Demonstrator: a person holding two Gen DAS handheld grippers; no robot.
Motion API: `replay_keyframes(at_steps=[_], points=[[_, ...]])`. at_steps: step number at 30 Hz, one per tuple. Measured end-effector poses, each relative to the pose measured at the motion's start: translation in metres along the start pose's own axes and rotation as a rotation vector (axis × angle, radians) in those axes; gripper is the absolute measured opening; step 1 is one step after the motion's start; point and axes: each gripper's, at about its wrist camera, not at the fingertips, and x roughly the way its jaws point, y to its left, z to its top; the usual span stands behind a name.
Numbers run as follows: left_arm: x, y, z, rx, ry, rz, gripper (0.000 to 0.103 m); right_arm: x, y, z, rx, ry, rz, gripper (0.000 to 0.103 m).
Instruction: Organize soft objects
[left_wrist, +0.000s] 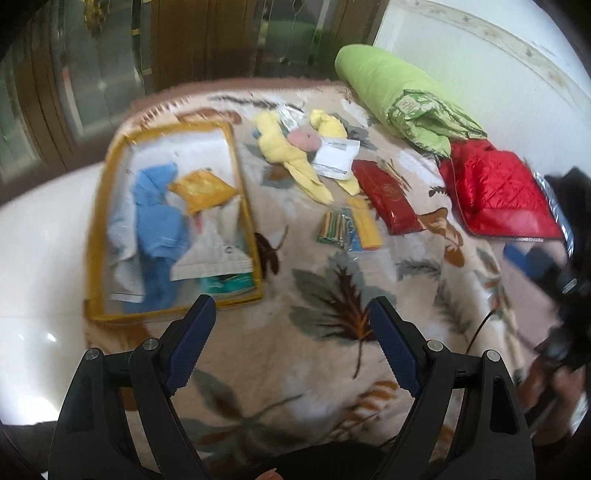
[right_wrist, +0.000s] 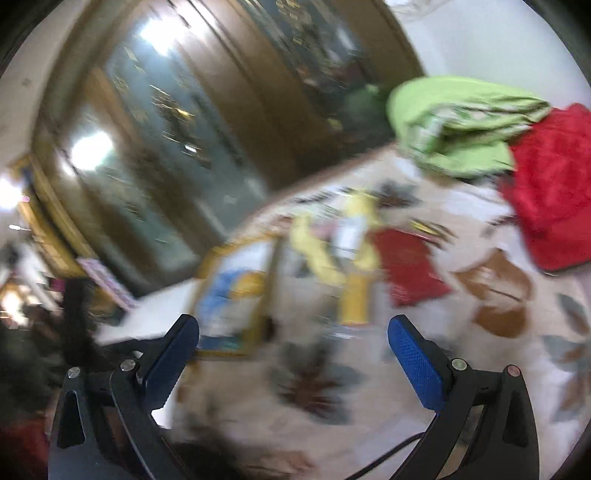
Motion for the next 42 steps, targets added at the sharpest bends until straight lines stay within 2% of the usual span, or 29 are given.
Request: replay_keyframes(at_steps=[2,5,7,11,12,14,17,18,19,20,21,22,24,26,29,30,33,34,36,38,39,42], points=[[0.008,0.0,0.007,-0.018,0.009,-0.002,0.086,0.008,-0.009,-0.004,-0.007,0.037,-0.06,0.103],[0.025,-0.003,0.011,-0.045,0.045,-0.003,0.086,0.019,-0.015,-0.01,-0.008,0.073,-0.087,0.103],[0.033,-0.007,0.008,-0.042,0.062,-0.025,0.086,0.028,-0.017,-0.01,0.003,0.103,-0.071,0.103],[0.04,-0.018,-0.002,0.022,0.043,0.069,0.086,0.039,-0.007,-0.012,0.001,0.129,-0.042,0.103],[0.04,-0.019,-0.004,0.022,0.046,0.067,0.086,0.041,-0.003,-0.012,0.01,0.123,-0.022,0.103],[0.042,-0.016,-0.003,-0.021,0.086,-0.028,0.086,0.039,0.005,-0.011,0.007,0.091,-0.039,0.103],[0.046,-0.008,0.0,-0.16,0.219,-0.342,0.086,0.045,0.0,-0.009,0.007,0.118,-0.18,0.103],[0.045,-0.007,-0.001,-0.196,0.244,-0.413,0.086,0.047,-0.008,-0.011,0.036,0.14,-0.163,0.103],[0.043,-0.005,-0.002,-0.237,0.264,-0.486,0.086,0.046,-0.016,-0.014,0.08,0.148,-0.105,0.103],[0.041,-0.005,-0.003,-0.259,0.276,-0.525,0.086,0.044,-0.025,-0.019,0.147,0.145,-0.038,0.103],[0.039,-0.004,-0.004,-0.282,0.289,-0.558,0.086,0.04,-0.034,-0.024,0.207,0.127,-0.024,0.103],[0.036,-0.004,-0.004,-0.291,0.285,-0.565,0.086,0.038,-0.037,-0.026,0.217,0.114,-0.056,0.103],[0.026,-0.004,-0.005,-0.273,0.255,-0.512,0.086,0.035,-0.033,-0.028,0.141,0.094,-0.171,0.103],[0.018,-0.001,-0.006,-0.262,0.235,-0.464,0.086,0.039,-0.027,-0.03,0.059,0.112,-0.196,0.103],[0.014,0.007,-0.011,-0.317,0.242,-0.509,0.086,0.052,-0.024,-0.035,0.022,0.136,-0.24,0.103],[0.011,0.01,-0.013,-0.323,0.237,-0.496,0.086,0.057,-0.024,-0.037,0.019,0.149,-0.239,0.103],[-0.001,0.012,-0.015,-0.285,0.175,-0.35,0.086,0.058,-0.016,-0.042,0.076,0.132,-0.143,0.103],[-0.004,0.013,-0.016,-0.284,0.161,-0.342,0.086,0.052,-0.014,-0.041,0.127,0.104,-0.093,0.103],[-0.004,0.015,-0.018,-0.308,0.16,-0.376,0.086,0.043,-0.012,-0.036,0.243,0.059,0.022,0.103],[-0.005,0.012,-0.018,-0.3,0.162,-0.355,0.086,0.036,-0.007,-0.027,0.305,0.038,0.048,0.103],[-0.007,0.008,-0.017,-0.27,0.152,-0.311,0.086,0.032,-0.002,-0.023,0.313,0.03,0.046,0.103],[-0.018,-0.011,-0.015,-0.127,0.081,-0.057,0.086,0.021,0.01,-0.021,0.352,-0.021,0.141,0.103]])
